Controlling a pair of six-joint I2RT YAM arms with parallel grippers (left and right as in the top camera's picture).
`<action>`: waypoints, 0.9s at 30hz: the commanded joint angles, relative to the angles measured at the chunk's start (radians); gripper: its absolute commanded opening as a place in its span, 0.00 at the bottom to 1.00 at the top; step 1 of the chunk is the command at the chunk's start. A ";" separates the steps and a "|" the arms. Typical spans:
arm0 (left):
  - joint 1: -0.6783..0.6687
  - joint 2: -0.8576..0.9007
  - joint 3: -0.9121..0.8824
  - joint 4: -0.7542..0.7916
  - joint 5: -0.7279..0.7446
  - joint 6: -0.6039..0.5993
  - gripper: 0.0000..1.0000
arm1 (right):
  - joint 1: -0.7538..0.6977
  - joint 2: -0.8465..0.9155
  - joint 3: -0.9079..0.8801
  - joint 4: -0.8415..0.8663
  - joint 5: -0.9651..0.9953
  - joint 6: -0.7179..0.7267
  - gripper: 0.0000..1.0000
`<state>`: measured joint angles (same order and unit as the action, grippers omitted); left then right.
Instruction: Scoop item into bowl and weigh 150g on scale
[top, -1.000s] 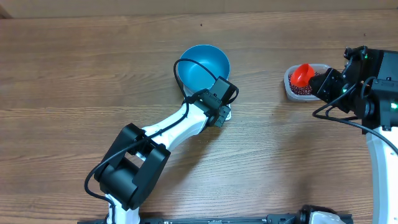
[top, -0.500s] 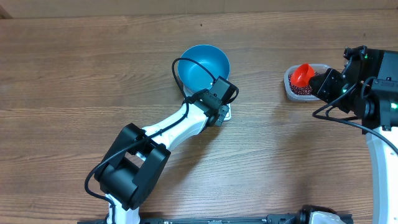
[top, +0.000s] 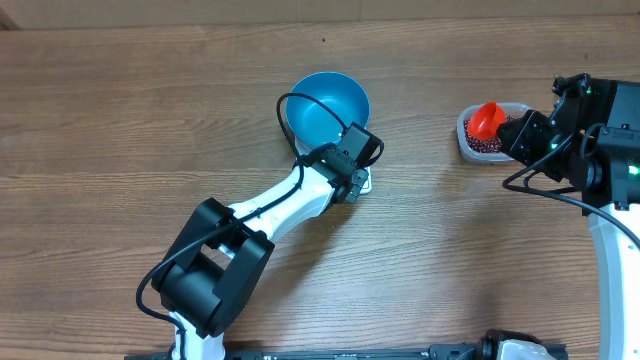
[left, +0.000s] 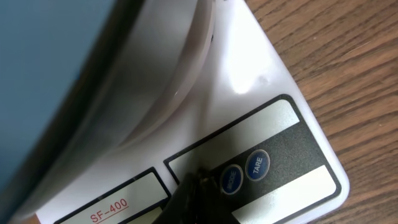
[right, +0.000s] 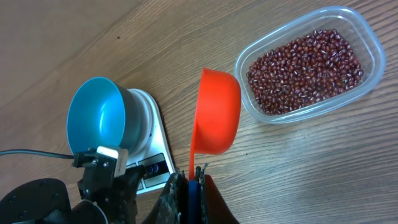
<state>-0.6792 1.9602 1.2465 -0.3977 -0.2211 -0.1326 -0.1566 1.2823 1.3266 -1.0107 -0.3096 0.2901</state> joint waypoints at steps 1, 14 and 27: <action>-0.002 0.014 0.011 -0.014 0.011 -0.017 0.04 | -0.003 -0.008 0.029 0.005 0.006 -0.008 0.04; -0.002 0.014 0.010 -0.003 0.011 -0.017 0.04 | -0.003 -0.008 0.029 0.002 0.006 -0.008 0.04; -0.002 0.014 -0.002 0.010 0.012 -0.017 0.04 | -0.003 -0.008 0.029 0.002 0.006 -0.008 0.04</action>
<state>-0.6792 1.9602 1.2465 -0.3939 -0.2173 -0.1326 -0.1566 1.2823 1.3266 -1.0138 -0.3096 0.2874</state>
